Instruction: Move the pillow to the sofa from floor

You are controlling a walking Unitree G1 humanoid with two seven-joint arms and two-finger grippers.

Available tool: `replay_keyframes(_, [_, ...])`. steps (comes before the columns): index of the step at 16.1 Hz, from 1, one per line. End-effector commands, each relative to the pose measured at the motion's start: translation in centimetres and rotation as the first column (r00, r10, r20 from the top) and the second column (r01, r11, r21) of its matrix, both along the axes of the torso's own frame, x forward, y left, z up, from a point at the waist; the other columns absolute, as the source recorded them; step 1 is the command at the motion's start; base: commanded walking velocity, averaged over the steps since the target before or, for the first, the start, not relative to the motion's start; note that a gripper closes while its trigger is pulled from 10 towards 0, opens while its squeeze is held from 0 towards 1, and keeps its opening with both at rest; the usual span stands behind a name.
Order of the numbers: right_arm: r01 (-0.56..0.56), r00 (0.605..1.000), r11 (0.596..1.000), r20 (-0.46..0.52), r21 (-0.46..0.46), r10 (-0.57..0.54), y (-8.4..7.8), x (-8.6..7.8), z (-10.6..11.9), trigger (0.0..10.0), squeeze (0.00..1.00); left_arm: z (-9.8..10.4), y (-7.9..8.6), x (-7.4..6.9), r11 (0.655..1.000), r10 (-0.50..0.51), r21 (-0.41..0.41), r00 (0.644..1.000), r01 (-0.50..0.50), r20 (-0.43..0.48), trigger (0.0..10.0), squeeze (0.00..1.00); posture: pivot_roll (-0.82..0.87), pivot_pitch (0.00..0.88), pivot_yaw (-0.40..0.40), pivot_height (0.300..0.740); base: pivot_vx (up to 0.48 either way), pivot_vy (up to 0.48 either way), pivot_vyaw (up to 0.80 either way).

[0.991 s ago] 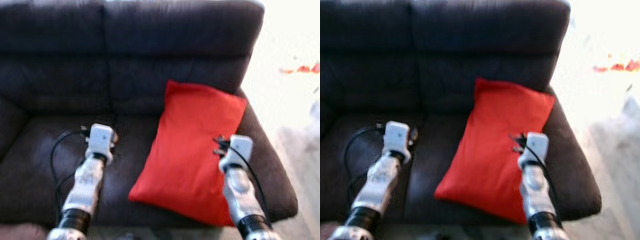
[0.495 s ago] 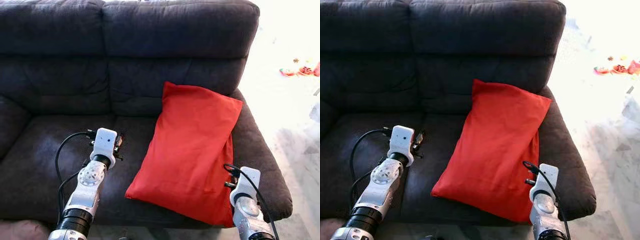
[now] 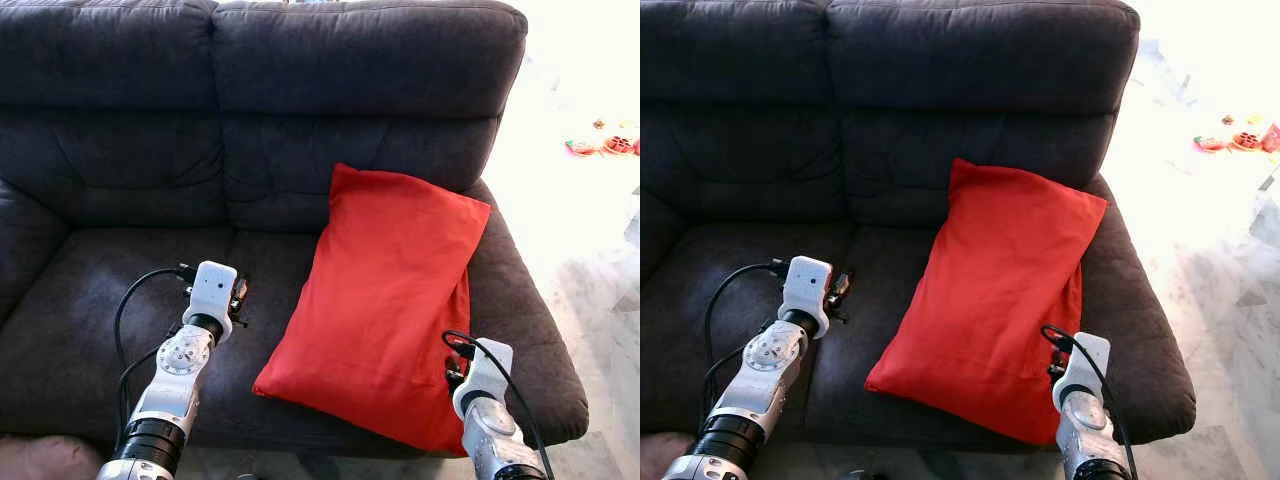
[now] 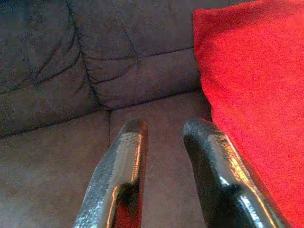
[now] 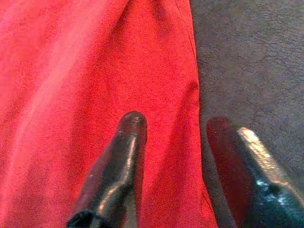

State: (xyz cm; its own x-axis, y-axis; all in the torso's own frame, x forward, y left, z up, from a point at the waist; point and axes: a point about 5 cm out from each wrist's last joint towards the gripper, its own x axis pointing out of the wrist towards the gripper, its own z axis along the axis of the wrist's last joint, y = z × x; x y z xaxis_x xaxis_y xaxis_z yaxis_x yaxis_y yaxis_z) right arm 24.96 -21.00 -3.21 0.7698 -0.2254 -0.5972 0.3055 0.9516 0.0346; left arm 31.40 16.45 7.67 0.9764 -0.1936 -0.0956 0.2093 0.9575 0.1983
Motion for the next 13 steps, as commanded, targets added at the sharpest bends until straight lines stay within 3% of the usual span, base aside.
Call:
replay_keyframes(1, [-0.013,1.000,1.000,-0.010,-0.003,0.013,-0.1,0.0,-0.1,10.0,0.64,-0.4,-0.1,-0.1,1.000,-0.009,0.006,1.000,0.009,-0.025,10.0,0.00,0.05,0.059,-0.015,0.740,0.000,0.000,0.00])
replay_keyframes(2, [-0.016,1.000,1.000,-0.011,0.000,0.016,0.0,-0.1,-0.1,10.0,0.64,-0.5,-0.2,-0.2,1.000,-0.010,0.004,1.000,0.010,-0.030,10.0,0.00,0.05,0.060,-0.016,0.740,0.000,0.000,0.00])
replay_keyframes(3, [-0.034,0.999,0.999,-0.018,-0.013,0.034,0.0,-0.1,-0.2,10.0,0.00,-0.7,-0.2,-0.3,1.000,-0.011,0.004,0.999,0.011,-0.034,10.0,0.00,0.05,0.062,-0.017,0.740,0.000,0.000,0.00])
replay_keyframes(11, [-0.070,0.987,0.996,0.143,-0.061,0.078,0.4,1.6,1.8,10.0,0.00,-0.8,-0.2,-0.3,1.000,0.008,-0.004,0.999,-0.008,-0.031,10.0,0.00,0.05,0.067,-0.022,0.740,0.000,0.000,0.00])
replay_keyframes(13, [-0.099,0.980,0.992,0.167,-0.077,0.111,0.7,1.8,2.1,10.0,0.00,-0.9,-0.2,-0.3,1.000,0.008,-0.004,0.999,-0.009,-0.032,10.0,0.00,0.05,0.068,-0.024,0.720,0.000,0.000,0.00])
